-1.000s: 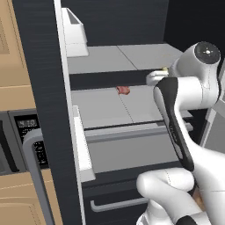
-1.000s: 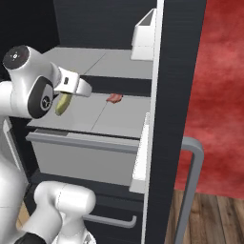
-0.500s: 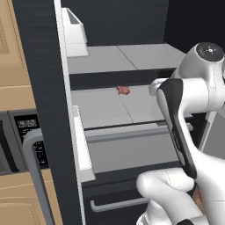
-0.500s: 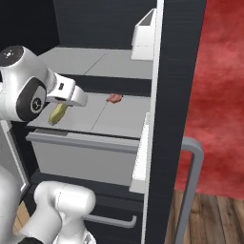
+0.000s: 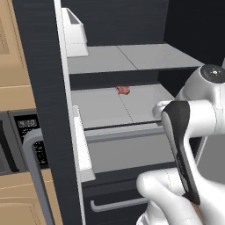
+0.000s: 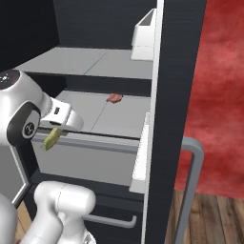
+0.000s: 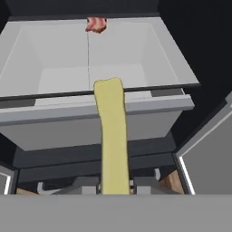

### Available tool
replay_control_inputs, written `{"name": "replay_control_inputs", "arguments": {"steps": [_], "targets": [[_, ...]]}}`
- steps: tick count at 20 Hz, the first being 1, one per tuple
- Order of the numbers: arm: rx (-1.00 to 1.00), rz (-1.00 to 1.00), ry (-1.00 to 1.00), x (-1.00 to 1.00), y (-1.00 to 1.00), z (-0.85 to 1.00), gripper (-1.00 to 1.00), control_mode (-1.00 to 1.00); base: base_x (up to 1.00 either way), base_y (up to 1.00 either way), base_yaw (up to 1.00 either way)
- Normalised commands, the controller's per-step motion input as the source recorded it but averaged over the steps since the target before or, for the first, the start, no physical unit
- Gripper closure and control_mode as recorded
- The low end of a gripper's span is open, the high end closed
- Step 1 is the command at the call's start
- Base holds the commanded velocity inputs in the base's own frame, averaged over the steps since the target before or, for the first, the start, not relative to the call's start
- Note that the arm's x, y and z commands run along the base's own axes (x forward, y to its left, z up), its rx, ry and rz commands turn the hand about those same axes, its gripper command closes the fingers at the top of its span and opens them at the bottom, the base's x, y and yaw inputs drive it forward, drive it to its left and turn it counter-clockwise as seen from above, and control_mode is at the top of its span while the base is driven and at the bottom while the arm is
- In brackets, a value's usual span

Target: Retrieve the butter from the fridge and place it on a plate on the dining table. Then retrieve the butter knife by the fridge and place it near the plate.

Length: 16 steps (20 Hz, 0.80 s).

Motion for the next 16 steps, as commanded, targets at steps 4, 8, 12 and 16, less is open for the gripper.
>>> {"name": "replay_control_inputs", "arguments": {"steps": [4,8,12,16], "targets": [[0.00,0.01,0.09,-0.35,0.00,-0.32,1.00,-1.00,0.00,0.00,0.00],[0.04,0.06,0.03,-0.21,0.00,-0.03,1.00,-1.00,0.00,0.00,0.00],[0.01,0.05,0.00,-0.22,0.00,-0.01,1.00,-1.00,0.00,0.00,0.00],[0.00,0.00,0.03,-0.21,0.00,-0.04,1.00,-1.00,0.00,0.00,0.00]]}}
